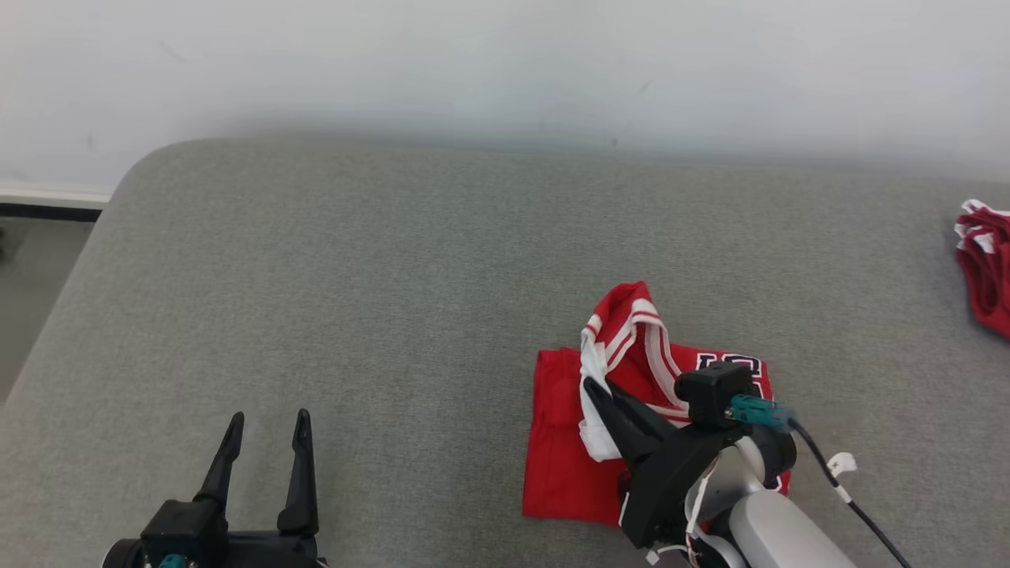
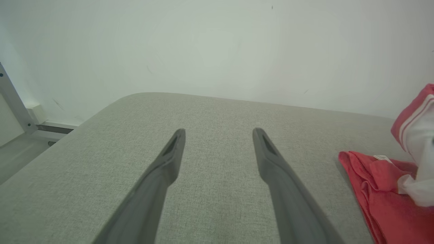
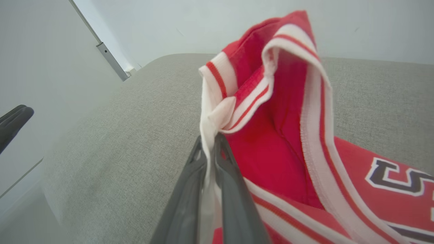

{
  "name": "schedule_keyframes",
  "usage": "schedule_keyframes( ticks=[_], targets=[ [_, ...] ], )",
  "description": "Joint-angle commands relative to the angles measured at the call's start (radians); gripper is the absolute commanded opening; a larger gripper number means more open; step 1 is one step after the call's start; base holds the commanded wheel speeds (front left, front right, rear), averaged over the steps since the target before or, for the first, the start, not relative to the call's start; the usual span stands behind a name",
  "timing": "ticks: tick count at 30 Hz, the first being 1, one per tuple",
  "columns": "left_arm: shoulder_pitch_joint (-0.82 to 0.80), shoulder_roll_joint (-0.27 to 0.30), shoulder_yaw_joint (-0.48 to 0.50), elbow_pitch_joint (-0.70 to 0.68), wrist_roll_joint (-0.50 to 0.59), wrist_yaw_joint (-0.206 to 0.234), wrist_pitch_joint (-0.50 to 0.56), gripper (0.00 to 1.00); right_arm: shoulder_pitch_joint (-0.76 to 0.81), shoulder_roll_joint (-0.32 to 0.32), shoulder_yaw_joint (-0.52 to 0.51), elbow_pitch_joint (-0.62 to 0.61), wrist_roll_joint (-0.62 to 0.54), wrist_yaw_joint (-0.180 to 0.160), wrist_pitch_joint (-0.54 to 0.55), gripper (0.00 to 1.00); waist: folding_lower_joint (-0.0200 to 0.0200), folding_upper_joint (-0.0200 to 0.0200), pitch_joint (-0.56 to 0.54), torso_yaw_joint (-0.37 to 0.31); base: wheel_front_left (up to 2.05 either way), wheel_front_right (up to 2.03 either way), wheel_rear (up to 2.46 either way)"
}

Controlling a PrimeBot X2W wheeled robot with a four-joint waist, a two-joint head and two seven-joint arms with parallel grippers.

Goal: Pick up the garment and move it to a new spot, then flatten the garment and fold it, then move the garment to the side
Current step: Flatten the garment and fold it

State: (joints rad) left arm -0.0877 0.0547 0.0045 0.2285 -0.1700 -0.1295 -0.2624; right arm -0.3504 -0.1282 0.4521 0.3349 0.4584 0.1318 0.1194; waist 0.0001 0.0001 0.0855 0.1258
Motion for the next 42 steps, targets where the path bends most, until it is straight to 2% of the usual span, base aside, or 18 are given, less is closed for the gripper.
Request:
schedule_keyframes(
  ticks=[1, 2, 3, 4, 5, 10, 15, 25, 34, 42],
  targets=[
    [-0.008, -0.001, -0.001, 0.002, -0.004, -0.001, -0.003, 1.00, -0.007, 0.009, 0.004, 0.011, 0.005, -0.003, -0.008, 0.00, -0.0001, -0.0001, 0.005, 0.015, 0.00, 0.00, 0.00],
    [-0.010, 0.002, -0.002, 0.005, -0.005, -0.001, -0.003, 1.00, -0.012, 0.010, 0.008, 0.029, 0.002, -0.003, -0.011, 0.00, -0.0001, -0.0001, 0.005, 0.018, 0.00, 0.00, 0.00],
    [-0.010, 0.003, -0.003, 0.006, -0.005, -0.001, -0.003, 1.00, -0.017, 0.012, 0.011, 0.042, -0.001, -0.003, -0.019, 0.08, -0.0001, -0.0001, 0.004, 0.019, 0.00, 0.00, 0.00],
    [-0.011, 0.005, -0.004, 0.008, -0.006, -0.001, -0.003, 1.00, -0.023, 0.014, 0.015, 0.051, -0.003, -0.003, -0.028, 0.62, -0.0001, -0.0001, 0.004, 0.021, 0.00, 0.00, 0.00],
    [-0.012, 0.007, -0.003, 0.009, -0.007, -0.001, -0.003, 1.00, -0.026, 0.016, 0.018, 0.060, -0.003, -0.003, -0.036, 1.00, -0.0001, -0.0001, 0.004, 0.021, 0.00, 0.00, 0.00],
    [-0.003, 0.011, 0.011, 0.013, -0.008, -0.001, -0.003, 1.00, -0.049, 0.001, 0.019, 0.058, -0.010, -0.003, -0.090, 1.00, -0.0001, -0.0001, -0.006, 0.003, 0.00, 0.00, 0.00],
    [0.010, 0.012, 0.017, 0.014, -0.007, -0.001, -0.003, 1.00, -0.048, -0.032, -0.017, 0.004, -0.017, -0.003, -0.141, 1.00, -0.0001, -0.0001, -0.021, -0.024, 0.00, 0.00, 0.00],
    [0.035, 0.022, 0.036, 0.001, -0.009, 0.000, -0.003, 1.00, 0.070, -0.093, -0.207, -0.143, -0.060, -0.003, -0.219, 1.00, -0.0001, -0.0001, -0.045, -0.070, 0.00, 0.00, 0.00],
    [0.058, 0.027, 0.046, -0.012, -0.006, 0.000, -0.003, 1.00, 0.225, -0.058, -0.373, -0.234, -0.106, -0.003, -0.296, 1.00, -0.0001, -0.0001, -0.052, -0.107, 0.00, 0.00, 0.00],
    [0.067, 0.033, 0.056, -0.021, -0.005, 0.000, -0.003, 1.00, 0.331, -0.010, -0.432, -0.253, -0.152, -0.003, -0.344, 1.00, -0.0001, -0.0001, -0.058, -0.137, 0.00, 0.00, 0.00]
  ],
)
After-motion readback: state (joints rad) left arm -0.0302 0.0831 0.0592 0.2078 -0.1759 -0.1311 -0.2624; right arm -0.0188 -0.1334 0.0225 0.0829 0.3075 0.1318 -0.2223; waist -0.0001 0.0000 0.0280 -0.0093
